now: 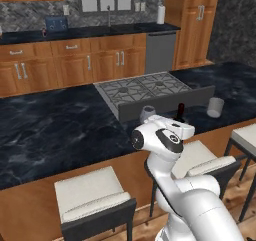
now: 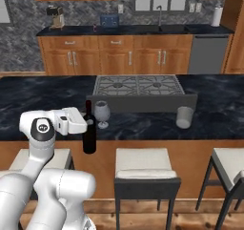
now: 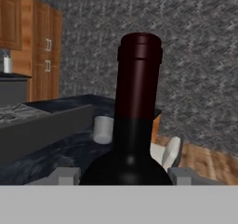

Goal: There is a wine glass and glass cup on the dining counter. Place the wine bottle next to the wine glass and the juice bottle next to the glass cup.

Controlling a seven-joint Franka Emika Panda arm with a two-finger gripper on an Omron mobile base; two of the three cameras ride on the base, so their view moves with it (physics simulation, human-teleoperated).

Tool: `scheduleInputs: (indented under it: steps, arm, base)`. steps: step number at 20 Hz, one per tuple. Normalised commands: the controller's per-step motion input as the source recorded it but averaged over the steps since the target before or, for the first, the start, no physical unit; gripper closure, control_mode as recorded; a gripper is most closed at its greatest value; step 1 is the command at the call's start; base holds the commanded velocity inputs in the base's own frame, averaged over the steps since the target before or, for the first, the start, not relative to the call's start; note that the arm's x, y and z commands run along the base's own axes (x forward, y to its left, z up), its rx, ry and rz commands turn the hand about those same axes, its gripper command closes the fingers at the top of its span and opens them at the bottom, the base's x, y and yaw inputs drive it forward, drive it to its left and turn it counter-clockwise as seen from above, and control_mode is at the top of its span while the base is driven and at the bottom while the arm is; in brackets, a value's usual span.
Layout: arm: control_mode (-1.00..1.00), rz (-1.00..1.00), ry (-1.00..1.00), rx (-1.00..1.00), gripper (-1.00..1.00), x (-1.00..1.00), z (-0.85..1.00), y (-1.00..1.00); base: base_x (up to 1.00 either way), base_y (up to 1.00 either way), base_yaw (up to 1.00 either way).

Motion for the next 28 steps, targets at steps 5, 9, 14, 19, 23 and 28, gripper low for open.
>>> scheduleInputs:
  steps: [5,9,14,19,23,28]
  arm:
    - [1.0,0.0,0.0,0.0,1.0,0.0,0.0,0.0]
    - [1.0,0.0,0.0,0.0,1.0,0.0,0.0,0.0]
    - [1.0,0.0,0.0,0.0,1.0,0.0,0.0,0.0]
    - [1.0,0.0,0.0,0.0,1.0,0.0,0.0,0.0]
    - [1.0,0.0,0.0,0.0,1.0,0.0,0.0,0.0]
    - [-1.0,-0.05,0.0,0.0,1.0,0.26,0.0,0.17]
  base:
    - [0.36,-0.04,0.02]
    - [0.01,0.0,0.0]
    - [0.0,0.0,0.0]
    - [0.0,0.0,0.0]
    - [0.06,0.05,0.0]
    - [0.12,0.1,-0.02]
